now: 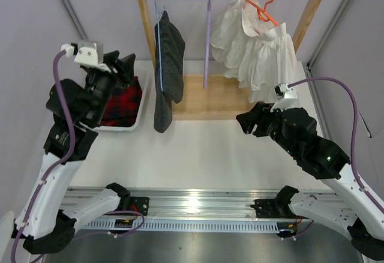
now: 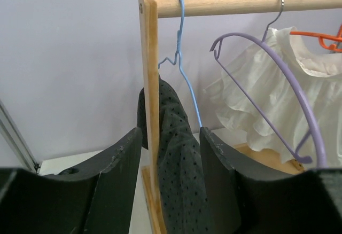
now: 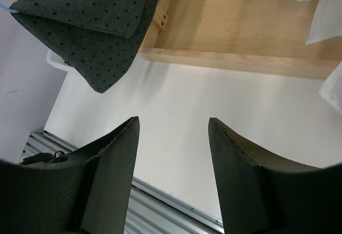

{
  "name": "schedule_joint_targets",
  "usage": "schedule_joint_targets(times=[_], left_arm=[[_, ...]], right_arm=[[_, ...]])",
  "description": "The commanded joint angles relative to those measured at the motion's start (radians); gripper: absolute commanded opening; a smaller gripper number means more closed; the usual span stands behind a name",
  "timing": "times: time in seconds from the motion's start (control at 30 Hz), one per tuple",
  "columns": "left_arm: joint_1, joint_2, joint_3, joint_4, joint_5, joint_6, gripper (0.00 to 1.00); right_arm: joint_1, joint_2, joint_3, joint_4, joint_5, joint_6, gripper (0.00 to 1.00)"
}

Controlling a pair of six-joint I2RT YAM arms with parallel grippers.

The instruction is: Place the skirt on the hanger

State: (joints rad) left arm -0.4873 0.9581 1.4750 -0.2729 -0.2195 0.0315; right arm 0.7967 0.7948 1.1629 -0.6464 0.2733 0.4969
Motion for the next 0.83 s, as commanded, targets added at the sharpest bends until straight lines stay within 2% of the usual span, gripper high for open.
schedule_joint_targets(times=[0.0,0.1,0.23,0.43,0.7,0.8], left_arm=[[0.009,-0.07,-0.067,-0.049,0.066,-0.07,0.53],[0.009,-0.119,-0.102,-0.123,0.103,-0.105,0.54],[0.009,-0.205,-0.226,-0.163,0.244,-0.166,0.53],[0.009,-0.323,-0.406,-0.203,0.341,-0.205,0.5],[0.004,-0.404,-0.625,-0.18,0.465,-0.265,0.5],[0.004,-0.424,-0.653,-0.173,0.47,-0.265,0.54]], right_arm=[[-0.005,-0.005,-0.006,0.053,-0.009,0.005,0.61],[-0.005,0.003,-0.002,0.05,-0.017,0.005,0.65],[-0.007,0.018,-0.014,0.034,-0.003,0.012,0.75],[-0.005,0.017,-0.057,0.05,0.02,0.037,0.79],[-0.007,0.041,-0.066,0.088,0.041,0.063,0.77],[-0.007,0.055,-0.066,0.099,0.044,0.072,0.77]])
